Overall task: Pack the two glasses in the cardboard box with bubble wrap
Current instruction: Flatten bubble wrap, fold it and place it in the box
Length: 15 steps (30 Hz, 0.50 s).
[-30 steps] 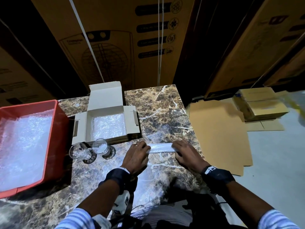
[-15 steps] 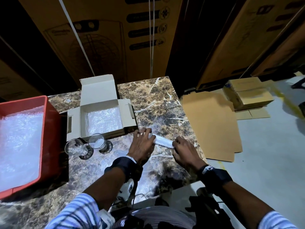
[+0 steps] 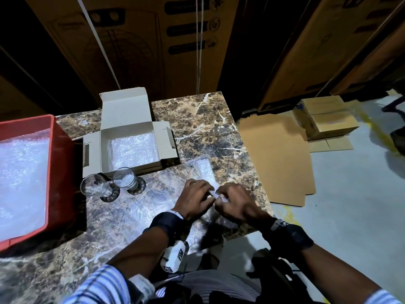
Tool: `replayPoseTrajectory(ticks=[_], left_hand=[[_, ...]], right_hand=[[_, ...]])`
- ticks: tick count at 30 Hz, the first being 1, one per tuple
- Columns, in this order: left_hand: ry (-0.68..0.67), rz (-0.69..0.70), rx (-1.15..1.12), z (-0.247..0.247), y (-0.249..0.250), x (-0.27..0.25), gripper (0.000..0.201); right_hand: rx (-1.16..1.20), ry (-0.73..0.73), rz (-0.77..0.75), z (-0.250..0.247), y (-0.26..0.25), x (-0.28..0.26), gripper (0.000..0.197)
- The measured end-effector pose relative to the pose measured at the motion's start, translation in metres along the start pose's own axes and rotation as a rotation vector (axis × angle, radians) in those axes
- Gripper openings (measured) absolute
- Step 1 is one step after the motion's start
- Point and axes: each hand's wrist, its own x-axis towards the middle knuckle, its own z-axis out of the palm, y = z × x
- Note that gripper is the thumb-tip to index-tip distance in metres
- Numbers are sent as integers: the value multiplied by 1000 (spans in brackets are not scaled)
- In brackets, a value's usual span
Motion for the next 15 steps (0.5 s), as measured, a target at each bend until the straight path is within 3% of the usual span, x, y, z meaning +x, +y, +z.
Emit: replayPoseTrajectory(ticks=[3, 10, 15], left_hand=[[39, -139, -222, -4, 6, -3, 18], [84, -337, -562, -11, 17, -6, 7], [110, -432, -593, -10, 14, 1, 13]], right_hand=[[201, 11, -37, -12, -3, 5, 24], [635, -151, -9, -22, 16, 19, 60], [733, -103, 80, -11, 14, 32, 24]])
